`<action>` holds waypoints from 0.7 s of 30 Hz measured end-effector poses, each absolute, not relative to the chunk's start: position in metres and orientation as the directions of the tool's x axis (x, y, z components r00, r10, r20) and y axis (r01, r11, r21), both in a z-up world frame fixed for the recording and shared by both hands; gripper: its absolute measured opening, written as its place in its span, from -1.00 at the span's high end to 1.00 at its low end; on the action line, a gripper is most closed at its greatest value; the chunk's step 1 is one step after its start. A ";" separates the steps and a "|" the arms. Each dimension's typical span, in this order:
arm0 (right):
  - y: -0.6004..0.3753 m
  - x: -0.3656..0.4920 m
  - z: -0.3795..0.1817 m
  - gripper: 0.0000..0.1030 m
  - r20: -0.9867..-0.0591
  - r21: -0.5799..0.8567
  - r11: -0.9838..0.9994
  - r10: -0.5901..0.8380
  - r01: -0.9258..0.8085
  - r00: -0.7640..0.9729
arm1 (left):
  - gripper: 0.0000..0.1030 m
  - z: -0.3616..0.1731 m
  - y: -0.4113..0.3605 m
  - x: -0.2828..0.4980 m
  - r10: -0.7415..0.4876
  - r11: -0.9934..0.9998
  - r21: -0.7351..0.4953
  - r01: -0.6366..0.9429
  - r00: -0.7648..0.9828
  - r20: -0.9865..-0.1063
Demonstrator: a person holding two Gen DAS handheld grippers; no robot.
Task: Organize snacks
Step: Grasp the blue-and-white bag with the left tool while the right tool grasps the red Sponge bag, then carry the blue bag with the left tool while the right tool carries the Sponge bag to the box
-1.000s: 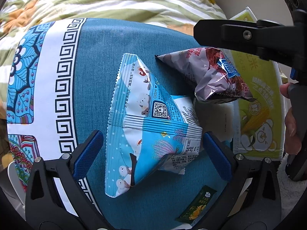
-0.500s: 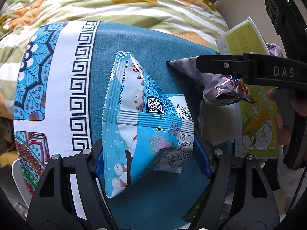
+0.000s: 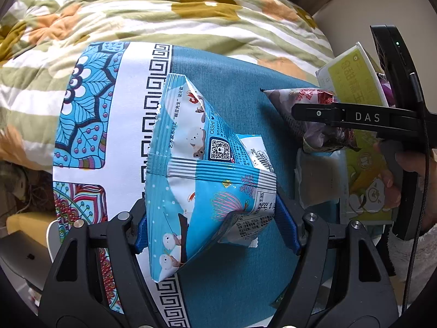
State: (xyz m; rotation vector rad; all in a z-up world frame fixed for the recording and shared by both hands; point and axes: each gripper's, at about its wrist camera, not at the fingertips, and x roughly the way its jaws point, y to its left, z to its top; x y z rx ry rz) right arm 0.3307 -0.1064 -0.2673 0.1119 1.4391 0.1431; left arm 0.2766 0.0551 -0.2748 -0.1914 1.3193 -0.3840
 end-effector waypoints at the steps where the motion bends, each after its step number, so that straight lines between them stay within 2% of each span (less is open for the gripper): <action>1: -0.106 0.329 -0.264 -0.24 -0.975 0.172 0.985 0.175 -0.028 0.135 | -0.38 -0.271 0.057 0.275 -0.378 0.922 -0.349 0.166 0.205 -0.903; 12: -0.095 0.298 -0.189 -0.11 -0.916 0.236 0.972 0.229 -0.020 0.328 | -0.38 -0.197 0.072 0.268 -0.361 0.924 -0.291 0.247 0.312 -0.879; 21: -0.120 0.243 -0.110 -0.11 -0.829 0.263 0.963 0.195 0.057 0.524 | -0.38 -0.126 0.043 0.263 -0.428 0.879 -0.282 0.386 0.375 -0.822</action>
